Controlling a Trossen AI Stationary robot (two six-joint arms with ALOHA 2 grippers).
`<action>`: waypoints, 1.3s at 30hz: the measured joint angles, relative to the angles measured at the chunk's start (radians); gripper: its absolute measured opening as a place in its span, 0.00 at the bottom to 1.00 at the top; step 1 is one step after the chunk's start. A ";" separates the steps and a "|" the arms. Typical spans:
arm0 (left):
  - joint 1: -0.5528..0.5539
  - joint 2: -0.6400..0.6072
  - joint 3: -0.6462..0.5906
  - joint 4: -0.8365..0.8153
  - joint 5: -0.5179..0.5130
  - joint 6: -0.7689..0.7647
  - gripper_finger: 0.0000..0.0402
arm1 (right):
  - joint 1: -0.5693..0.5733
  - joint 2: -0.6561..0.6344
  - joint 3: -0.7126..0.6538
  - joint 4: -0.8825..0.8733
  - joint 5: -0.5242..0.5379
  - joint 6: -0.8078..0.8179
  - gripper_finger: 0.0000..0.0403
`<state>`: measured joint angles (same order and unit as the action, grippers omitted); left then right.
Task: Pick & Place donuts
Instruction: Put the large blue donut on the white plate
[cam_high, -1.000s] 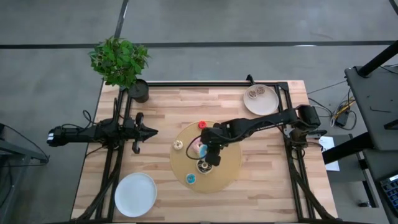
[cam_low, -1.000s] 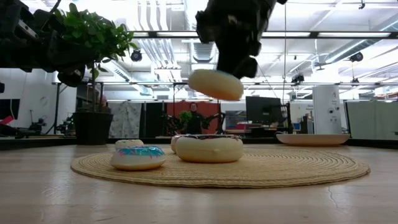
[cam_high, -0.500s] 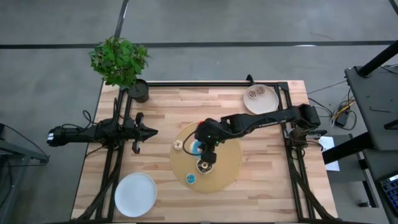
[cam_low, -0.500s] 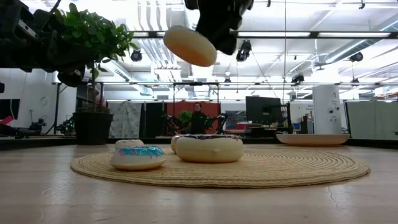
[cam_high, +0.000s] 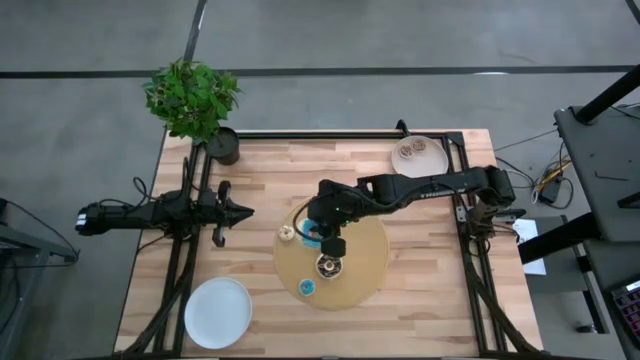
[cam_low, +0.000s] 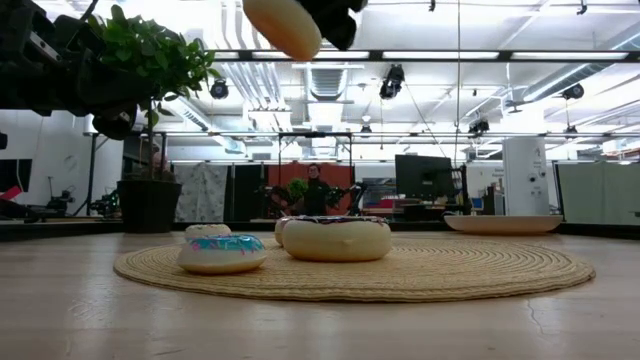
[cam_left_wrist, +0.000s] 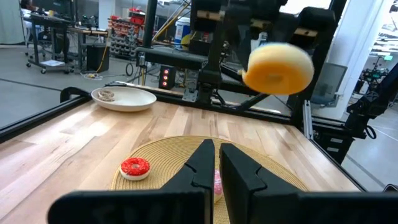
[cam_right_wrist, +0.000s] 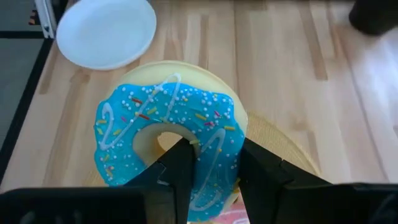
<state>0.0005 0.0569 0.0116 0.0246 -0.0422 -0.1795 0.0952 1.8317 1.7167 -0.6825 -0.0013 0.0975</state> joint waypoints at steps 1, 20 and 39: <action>0.000 0.000 0.000 0.000 0.000 0.000 0.00 | 0.000 0.000 0.004 0.001 0.000 -0.002 0.25; 0.000 0.000 0.000 0.000 0.000 0.000 0.00 | -0.014 0.127 0.154 0.001 0.001 0.079 0.21; 0.000 0.000 0.000 -0.002 0.000 0.000 0.00 | -0.040 0.329 0.486 -0.148 0.002 0.009 0.21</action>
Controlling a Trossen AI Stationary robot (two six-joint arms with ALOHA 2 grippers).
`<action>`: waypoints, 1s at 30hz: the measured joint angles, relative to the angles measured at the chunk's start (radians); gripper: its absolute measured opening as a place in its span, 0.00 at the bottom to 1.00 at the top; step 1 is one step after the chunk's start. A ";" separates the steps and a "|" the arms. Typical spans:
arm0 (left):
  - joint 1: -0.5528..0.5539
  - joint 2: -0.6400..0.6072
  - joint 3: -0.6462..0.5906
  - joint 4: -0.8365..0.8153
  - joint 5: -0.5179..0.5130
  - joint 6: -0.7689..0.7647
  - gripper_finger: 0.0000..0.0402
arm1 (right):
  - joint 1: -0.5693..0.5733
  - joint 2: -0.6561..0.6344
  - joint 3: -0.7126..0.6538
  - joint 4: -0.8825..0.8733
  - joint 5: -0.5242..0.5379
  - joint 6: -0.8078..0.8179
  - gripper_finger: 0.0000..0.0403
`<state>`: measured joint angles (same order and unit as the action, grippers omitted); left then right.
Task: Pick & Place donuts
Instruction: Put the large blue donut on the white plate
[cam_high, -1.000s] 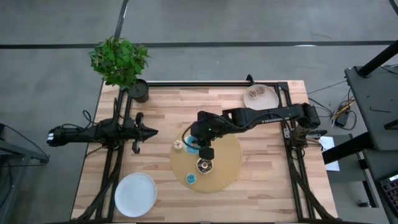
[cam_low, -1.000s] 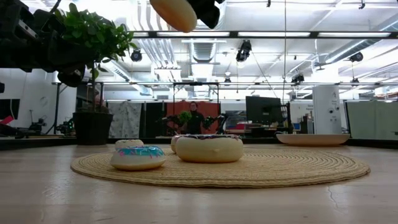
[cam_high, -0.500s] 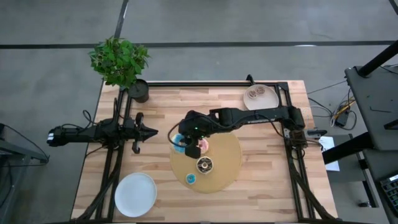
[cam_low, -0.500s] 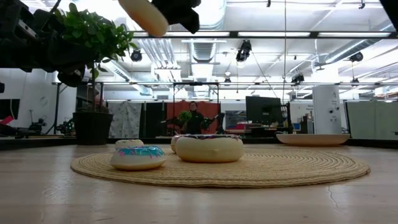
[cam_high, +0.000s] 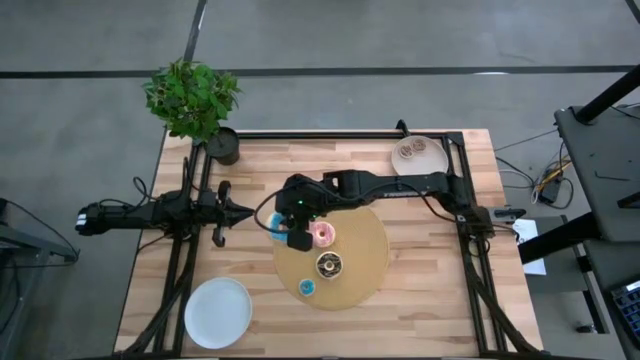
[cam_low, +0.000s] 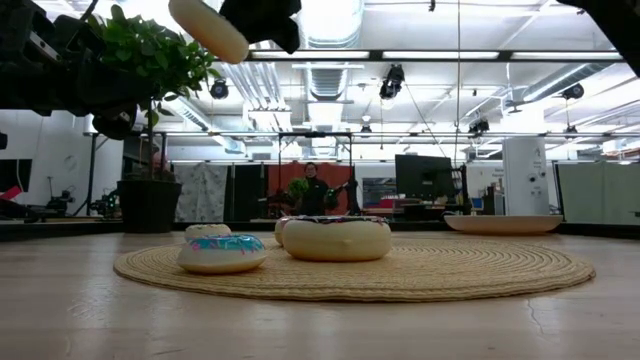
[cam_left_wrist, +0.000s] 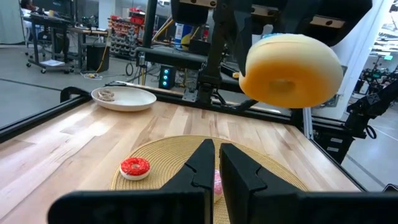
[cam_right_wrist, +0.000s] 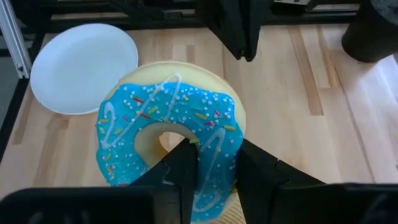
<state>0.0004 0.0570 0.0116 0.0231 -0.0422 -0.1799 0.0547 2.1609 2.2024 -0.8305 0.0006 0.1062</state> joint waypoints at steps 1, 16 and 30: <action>0.000 0.000 0.000 0.000 0.000 0.000 0.00 | -0.001 0.000 -0.001 -0.004 0.000 -0.007 0.21; 0.000 0.000 0.000 0.000 0.000 0.000 0.00 | -0.003 0.000 -0.002 -0.008 0.000 -0.013 0.23; 0.000 0.000 0.000 0.001 -0.005 0.110 0.00 | -0.003 0.000 -0.003 -0.008 0.000 -0.012 0.25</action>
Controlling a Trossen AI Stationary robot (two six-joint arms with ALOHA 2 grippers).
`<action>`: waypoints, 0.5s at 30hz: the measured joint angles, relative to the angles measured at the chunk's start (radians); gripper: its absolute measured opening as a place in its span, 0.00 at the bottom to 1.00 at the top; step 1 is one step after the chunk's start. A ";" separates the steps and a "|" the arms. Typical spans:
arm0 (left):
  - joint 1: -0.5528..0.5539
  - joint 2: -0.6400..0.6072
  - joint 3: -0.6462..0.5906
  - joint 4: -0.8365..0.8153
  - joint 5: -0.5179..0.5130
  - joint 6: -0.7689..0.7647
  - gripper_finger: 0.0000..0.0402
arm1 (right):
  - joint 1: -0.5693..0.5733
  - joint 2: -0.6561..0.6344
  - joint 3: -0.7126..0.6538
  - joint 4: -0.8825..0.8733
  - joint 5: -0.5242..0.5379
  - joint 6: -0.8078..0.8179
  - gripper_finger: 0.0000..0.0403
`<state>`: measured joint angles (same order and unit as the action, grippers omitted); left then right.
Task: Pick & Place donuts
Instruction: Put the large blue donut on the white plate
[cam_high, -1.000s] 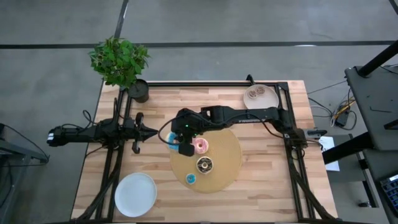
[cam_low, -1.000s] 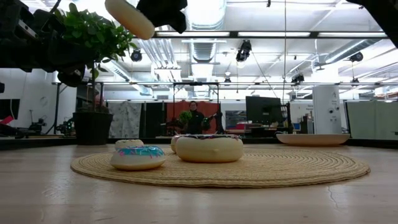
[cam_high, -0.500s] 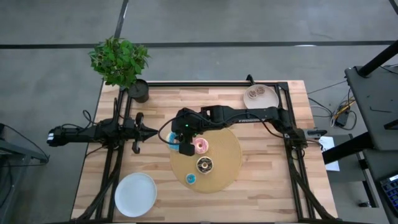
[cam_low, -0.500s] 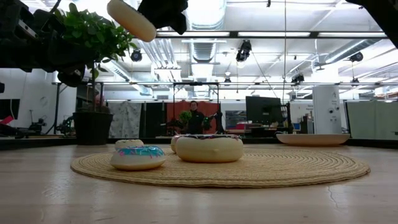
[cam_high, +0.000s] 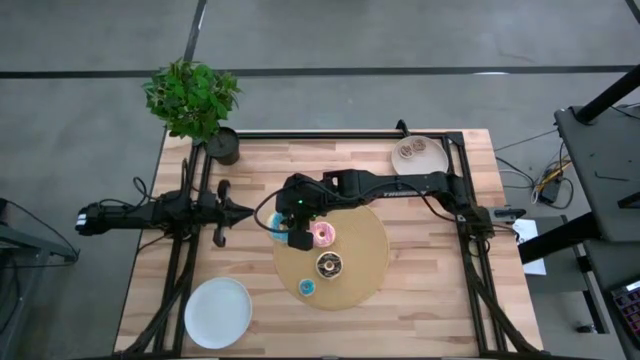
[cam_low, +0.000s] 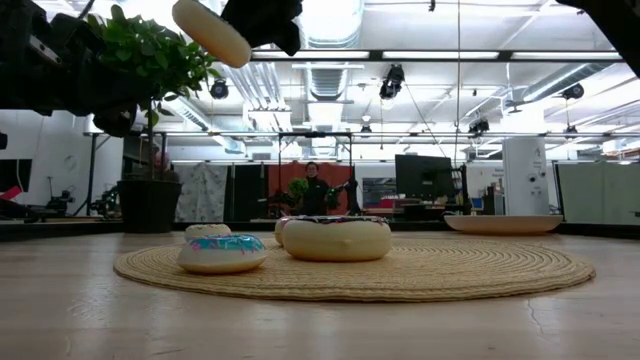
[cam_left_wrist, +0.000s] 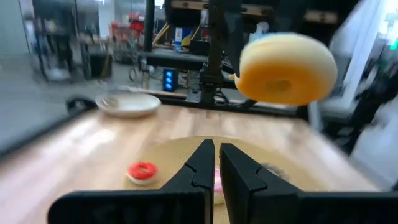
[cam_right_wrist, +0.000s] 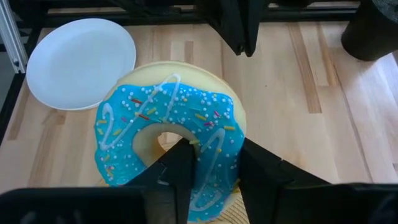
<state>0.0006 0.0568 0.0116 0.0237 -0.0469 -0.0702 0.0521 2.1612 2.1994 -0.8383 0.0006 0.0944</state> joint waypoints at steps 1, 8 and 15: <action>0.000 0.000 0.000 0.000 -0.003 0.069 0.00 | 0.000 0.000 0.000 0.000 0.000 0.000 0.25; 0.000 0.000 0.000 0.002 -0.004 0.253 0.00 | 0.000 0.000 0.000 0.000 0.000 0.021 0.23; 0.000 0.000 0.000 0.055 0.011 -0.018 0.00 | 0.000 0.000 0.000 0.000 0.000 0.030 0.25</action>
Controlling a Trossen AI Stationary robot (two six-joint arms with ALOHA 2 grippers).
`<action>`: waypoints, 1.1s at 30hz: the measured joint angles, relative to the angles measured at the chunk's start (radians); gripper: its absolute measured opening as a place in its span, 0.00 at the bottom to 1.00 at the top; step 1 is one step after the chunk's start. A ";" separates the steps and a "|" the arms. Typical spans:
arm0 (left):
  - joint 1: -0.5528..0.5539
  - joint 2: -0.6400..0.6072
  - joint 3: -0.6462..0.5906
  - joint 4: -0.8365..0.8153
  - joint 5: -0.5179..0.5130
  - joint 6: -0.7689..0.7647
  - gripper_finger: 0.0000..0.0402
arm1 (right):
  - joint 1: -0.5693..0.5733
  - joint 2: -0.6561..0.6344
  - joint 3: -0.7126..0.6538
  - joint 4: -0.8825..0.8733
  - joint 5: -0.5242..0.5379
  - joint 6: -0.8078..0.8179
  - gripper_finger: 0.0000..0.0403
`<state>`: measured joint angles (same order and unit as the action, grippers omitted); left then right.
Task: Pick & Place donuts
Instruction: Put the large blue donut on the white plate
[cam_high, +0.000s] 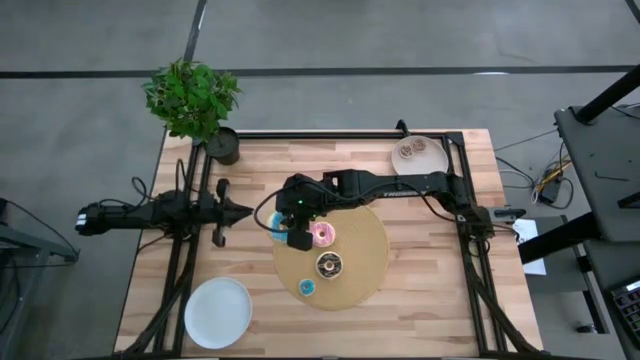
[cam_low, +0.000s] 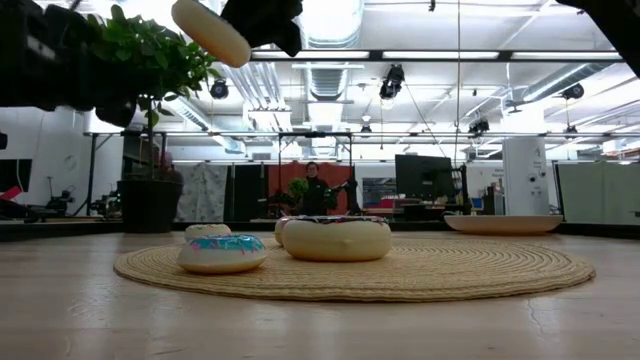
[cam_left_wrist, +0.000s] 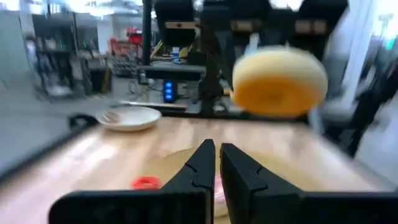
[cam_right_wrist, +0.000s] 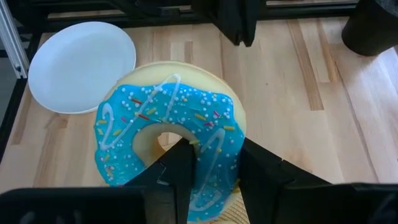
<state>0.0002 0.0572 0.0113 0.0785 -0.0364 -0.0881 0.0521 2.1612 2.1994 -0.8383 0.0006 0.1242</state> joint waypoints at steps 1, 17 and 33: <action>0.000 0.000 0.000 0.013 0.000 -0.074 0.00 | 0.000 0.000 0.000 0.000 0.000 0.000 0.26; 0.000 -0.001 0.000 0.081 0.037 -0.886 0.00 | 0.000 0.000 0.000 0.000 0.000 -0.005 0.26; -0.001 0.117 0.246 -0.149 0.079 -1.035 0.00 | 0.000 0.000 0.000 0.001 0.000 -0.005 0.27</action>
<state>-0.0006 0.1744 0.2569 -0.0707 0.0425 -1.1233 0.0521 2.1611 2.1990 -0.8370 0.0006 0.1196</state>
